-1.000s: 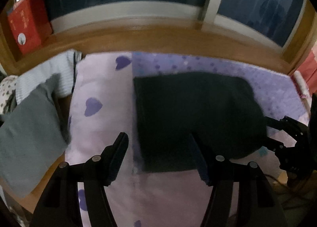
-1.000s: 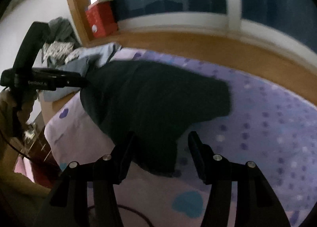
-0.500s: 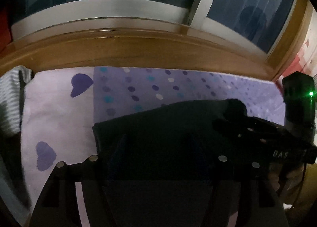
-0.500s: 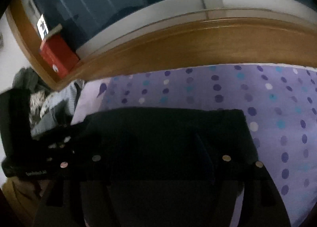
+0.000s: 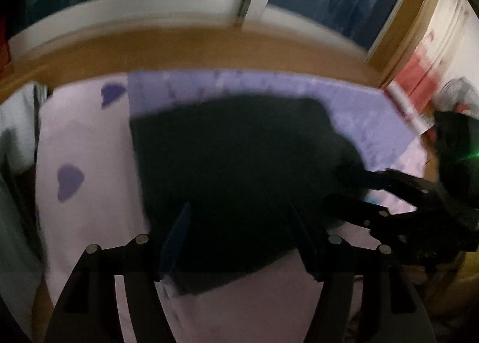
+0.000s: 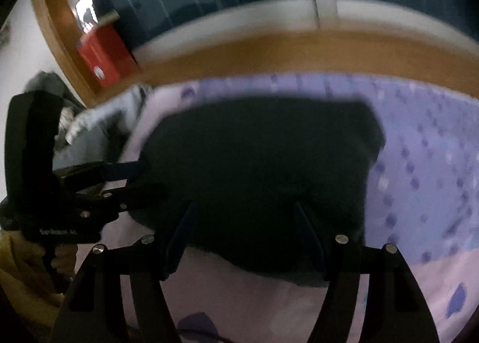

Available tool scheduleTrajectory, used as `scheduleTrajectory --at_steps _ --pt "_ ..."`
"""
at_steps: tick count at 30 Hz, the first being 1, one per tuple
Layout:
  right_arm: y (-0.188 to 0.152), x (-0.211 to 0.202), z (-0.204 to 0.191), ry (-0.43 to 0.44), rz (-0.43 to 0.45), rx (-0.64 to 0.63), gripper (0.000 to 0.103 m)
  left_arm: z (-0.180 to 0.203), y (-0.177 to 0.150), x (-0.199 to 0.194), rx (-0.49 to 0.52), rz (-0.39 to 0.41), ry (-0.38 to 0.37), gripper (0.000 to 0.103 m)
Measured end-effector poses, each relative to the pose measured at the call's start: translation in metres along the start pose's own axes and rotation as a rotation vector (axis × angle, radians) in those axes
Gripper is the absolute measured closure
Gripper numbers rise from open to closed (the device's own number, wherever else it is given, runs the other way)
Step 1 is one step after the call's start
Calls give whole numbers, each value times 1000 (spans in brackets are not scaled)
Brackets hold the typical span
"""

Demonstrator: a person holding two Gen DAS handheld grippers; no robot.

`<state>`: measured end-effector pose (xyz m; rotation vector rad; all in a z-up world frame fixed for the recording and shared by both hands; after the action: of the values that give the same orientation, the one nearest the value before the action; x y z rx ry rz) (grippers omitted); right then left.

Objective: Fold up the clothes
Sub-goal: 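Set the bundle down on the pink sheet with both grippers, then open both grippers and pull them back from the folded bundle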

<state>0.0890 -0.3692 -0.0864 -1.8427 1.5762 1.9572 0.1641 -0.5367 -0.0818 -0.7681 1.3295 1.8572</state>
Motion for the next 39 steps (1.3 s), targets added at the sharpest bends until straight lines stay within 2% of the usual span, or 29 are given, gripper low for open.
scheduleTrajectory --at_steps 4,7,10,13,18,23,32,35,39 --pt "-6 3 -5 -44 -4 14 35 13 -9 -9 64 20 81 36" --pt "-10 -9 -8 -67 -8 43 35 19 -17 -24 42 15 96 36" --pt "-16 -24 -8 -145 -16 48 34 20 -29 -33 -7 1 105 36" --pt "-23 -37 -11 -196 -17 24 27 22 -40 -41 -59 -14 115 36" --pt "-30 -55 -11 -263 -76 -26 26 32 -48 -45 -113 -40 157 36" --pt "-35 -70 -6 -255 -134 -22 26 47 -50 -51 -159 -65 169 36" --pt "-46 -71 -8 -240 -150 -69 26 59 -57 -50 -206 -71 168 36" --pt "-46 -72 -7 -240 -138 -80 26 55 -54 -52 -213 -29 225 35" --pt "-45 -69 -2 -252 -126 -74 26 50 -50 -53 -198 30 359 34"
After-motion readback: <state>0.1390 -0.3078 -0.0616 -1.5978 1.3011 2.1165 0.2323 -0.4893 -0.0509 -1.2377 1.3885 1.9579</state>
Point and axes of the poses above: each gripper's, at about its wrist camera, not at the fingertips, and x roughly the way its jaws point, z to its right, y to its top, the point moved 3 cm from there along x, roughly the way its jaws point, and after that the axes turned 6 degrees about -x, right-handed, at the moved point
